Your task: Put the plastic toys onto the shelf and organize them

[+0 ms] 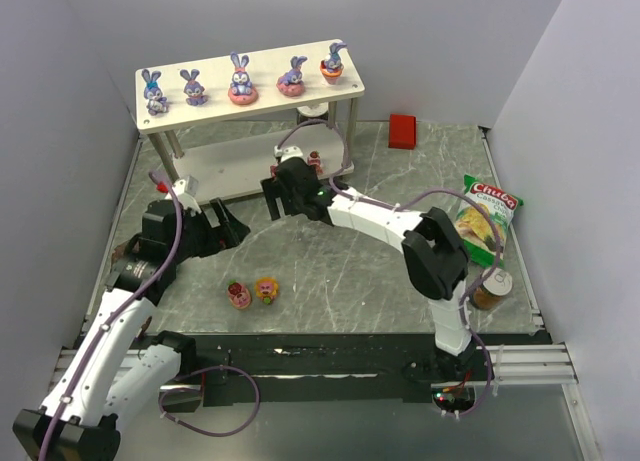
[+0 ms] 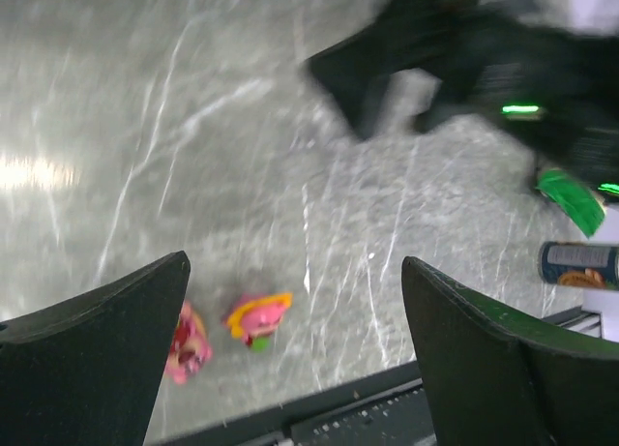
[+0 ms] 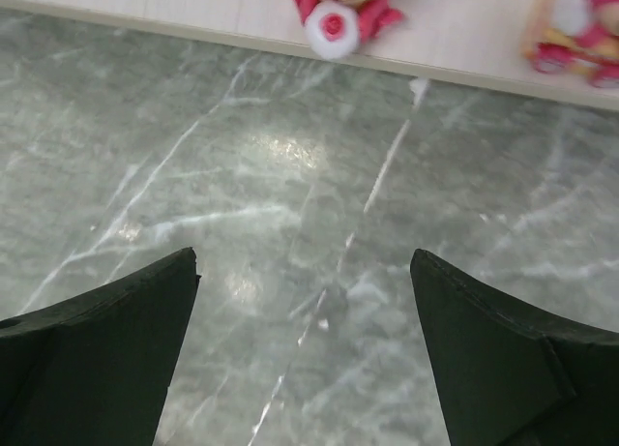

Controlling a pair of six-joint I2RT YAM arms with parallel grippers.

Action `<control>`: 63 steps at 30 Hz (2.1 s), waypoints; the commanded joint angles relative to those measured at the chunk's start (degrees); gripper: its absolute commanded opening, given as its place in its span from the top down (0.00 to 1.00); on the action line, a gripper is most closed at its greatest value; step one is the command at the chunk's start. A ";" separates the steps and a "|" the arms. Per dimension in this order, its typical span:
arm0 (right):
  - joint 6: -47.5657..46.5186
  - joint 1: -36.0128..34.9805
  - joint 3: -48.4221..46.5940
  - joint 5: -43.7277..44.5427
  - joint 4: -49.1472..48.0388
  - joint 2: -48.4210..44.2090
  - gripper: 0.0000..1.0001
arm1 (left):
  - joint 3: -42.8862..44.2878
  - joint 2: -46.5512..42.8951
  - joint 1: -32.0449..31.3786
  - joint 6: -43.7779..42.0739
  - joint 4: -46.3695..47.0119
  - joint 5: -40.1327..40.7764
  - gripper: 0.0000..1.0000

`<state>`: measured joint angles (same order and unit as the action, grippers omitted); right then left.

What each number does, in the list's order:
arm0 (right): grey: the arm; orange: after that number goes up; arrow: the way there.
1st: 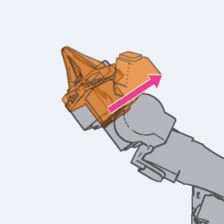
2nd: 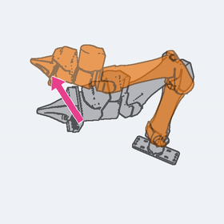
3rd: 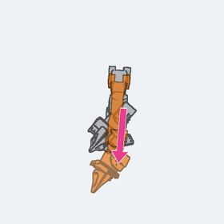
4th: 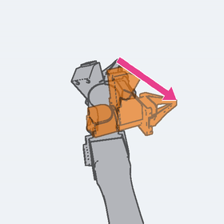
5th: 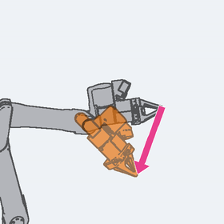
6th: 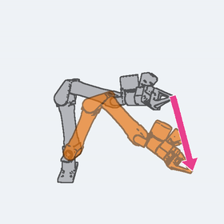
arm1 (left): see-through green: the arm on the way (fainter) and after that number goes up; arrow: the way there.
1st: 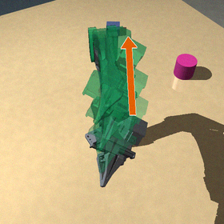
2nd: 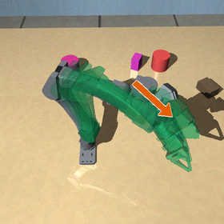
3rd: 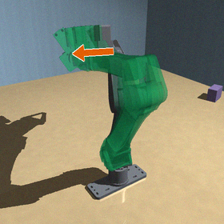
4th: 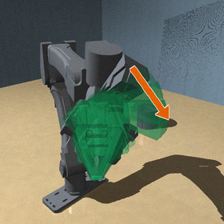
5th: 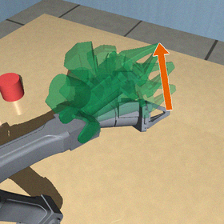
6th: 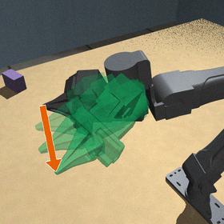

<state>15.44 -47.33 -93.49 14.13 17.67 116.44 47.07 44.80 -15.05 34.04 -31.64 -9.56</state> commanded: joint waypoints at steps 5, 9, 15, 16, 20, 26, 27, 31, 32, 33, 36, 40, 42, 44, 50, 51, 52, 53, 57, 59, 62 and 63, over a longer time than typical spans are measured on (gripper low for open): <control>8.01 0.22 2.96 2.84 7.10 -9.65 0.04 | -5.92 -0.06 -0.16 12.18 -11.16 4.55 0.02; 10.22 0.31 3.49 1.69 11.68 -10.71 0.06 | -8.66 1.16 -0.16 16.04 -10.37 4.20 0.04; 11.98 0.57 6.83 1.78 13.97 -13.34 0.07 | -10.68 6.78 -0.16 20.52 -10.47 5.35 0.08; 12.15 0.66 7.35 1.60 14.14 -13.70 0.07 | -11.29 7.40 -0.16 21.32 -10.03 5.17 0.09; 13.38 1.10 10.60 1.34 14.50 -15.54 0.08 | -14.98 8.73 -0.24 23.44 -7.13 3.15 0.12; 14.88 1.63 13.16 0.55 14.67 -16.16 0.08 | -15.78 10.48 -0.86 23.61 -6.77 2.18 0.14; 15.14 1.63 13.34 0.37 14.76 -15.99 0.09 | -15.95 10.92 -0.95 23.61 -6.51 2.09 0.15; 15.67 2.24 14.13 0.20 14.50 -15.63 0.09 | -15.87 14.70 -1.21 22.74 -5.54 0.78 0.15; 15.93 2.59 14.21 0.20 14.41 -15.63 0.09 | -15.52 16.53 -1.21 22.56 -5.97 0.86 0.15; 16.02 2.68 14.30 0.02 14.23 -15.63 0.09 | -15.08 17.42 -1.30 21.95 -6.33 1.04 0.15; 16.64 3.56 14.92 -0.51 13.62 -15.63 0.09 | -12.97 19.54 -1.65 20.90 -8.34 2.62 0.19; 18.04 5.23 15.97 -2.44 12.74 -15.63 0.10 | -10.08 20.68 -1.83 19.84 -10.20 4.81 0.34; 18.22 5.76 16.15 -2.79 12.22 -15.81 0.11 | -9.28 21.38 -1.83 19.22 -10.72 5.95 0.49; 18.22 6.02 16.06 -2.97 12.12 -15.90 0.11 | -8.05 22.35 -1.83 18.78 -11.25 7.10 0.66; 18.04 6.37 14.66 -3.06 12.91 -15.81 0.11 | -4.01 23.40 -1.91 15.36 -10.11 9.39 0.99; 17.96 6.37 14.48 -2.97 12.91 -15.81 0.11 | -3.39 23.76 -1.91 14.92 -9.94 9.30 0.99; 17.87 6.37 14.22 -2.79 13.18 -15.72 0.11 | -2.00 23.85 -1.83 14.48 -9.67 10.95 0.99; 17.87 6.37 14.04 -2.79 13.35 -15.72 0.12 | -1.29 24.46 -1.91 13.43 -9.06 11.23 0.99; 17.61 6.38 13.16 -2.18 13.88 -15.72 0.12 | 1.97 27.09 -1.91 10.70 -7.91 12.55 0.99; 17.43 6.55 12.99 -2.00 13.88 -15.98 0.12 | 3.29 28.67 -1.83 9.56 -7.91 12.90 0.99; 17.08 6.55 13.07 -2.96 13.27 -16.42 0.12 | 2.94 28.68 -1.91 8.06 -5.72 11.85 0.89; 16.90 6.55 13.07 -3.32 12.92 -16.51 0.12 | 2.85 28.59 -1.83 7.80 -3.80 11.50 0.82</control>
<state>32.53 -41.19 -78.02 10.92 31.29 103.15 48.69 73.49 -16.86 44.91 -39.40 1.54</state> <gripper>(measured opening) 0.881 0.080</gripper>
